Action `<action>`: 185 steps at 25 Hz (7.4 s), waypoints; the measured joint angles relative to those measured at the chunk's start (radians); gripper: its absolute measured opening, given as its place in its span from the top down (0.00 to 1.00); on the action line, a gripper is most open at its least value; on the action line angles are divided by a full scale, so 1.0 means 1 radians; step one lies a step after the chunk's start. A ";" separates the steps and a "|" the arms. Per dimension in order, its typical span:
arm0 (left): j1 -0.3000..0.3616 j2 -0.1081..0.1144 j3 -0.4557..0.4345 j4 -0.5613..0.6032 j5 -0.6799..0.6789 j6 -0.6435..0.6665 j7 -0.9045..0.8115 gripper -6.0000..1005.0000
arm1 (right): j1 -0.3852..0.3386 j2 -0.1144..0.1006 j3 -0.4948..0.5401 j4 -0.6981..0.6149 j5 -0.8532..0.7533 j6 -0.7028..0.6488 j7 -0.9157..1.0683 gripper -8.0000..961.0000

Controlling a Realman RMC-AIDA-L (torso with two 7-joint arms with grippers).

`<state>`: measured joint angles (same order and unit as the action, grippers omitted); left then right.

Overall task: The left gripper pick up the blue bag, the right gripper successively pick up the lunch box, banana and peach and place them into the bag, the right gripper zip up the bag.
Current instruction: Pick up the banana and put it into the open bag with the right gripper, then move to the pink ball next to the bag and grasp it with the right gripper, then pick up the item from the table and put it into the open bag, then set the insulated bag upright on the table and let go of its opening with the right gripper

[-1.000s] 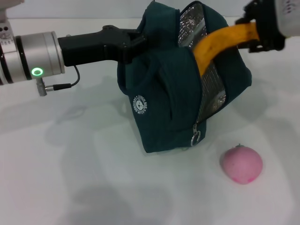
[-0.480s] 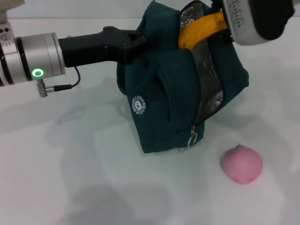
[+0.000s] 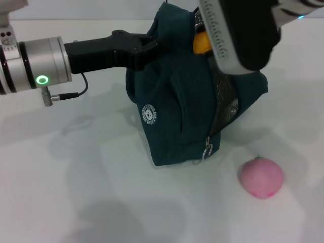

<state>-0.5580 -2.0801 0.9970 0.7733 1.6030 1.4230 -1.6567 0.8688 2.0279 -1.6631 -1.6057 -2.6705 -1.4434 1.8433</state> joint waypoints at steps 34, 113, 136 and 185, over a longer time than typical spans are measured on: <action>0.023 0.011 -0.050 -0.025 0.001 0.006 0.025 0.96 | -0.420 -0.009 0.496 -0.199 0.681 0.021 -0.051 0.18; 0.021 -0.006 -0.045 -0.128 -0.048 0.095 0.184 0.96 | -0.575 -0.024 0.925 1.022 1.047 -0.440 -0.935 0.85; 0.014 -0.005 -0.042 -0.155 -0.047 0.100 0.214 0.96 | -0.442 -0.011 0.534 0.584 1.171 -0.074 -0.438 0.89; 0.017 -0.005 -0.049 -0.171 -0.063 0.095 0.250 0.96 | -0.537 -0.015 0.560 0.665 1.216 -0.003 -0.511 0.24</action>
<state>-0.5406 -2.0847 0.9479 0.6026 1.5396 1.5180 -1.4066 0.3322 2.0131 -1.1030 -0.9407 -1.4547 -1.4469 1.3321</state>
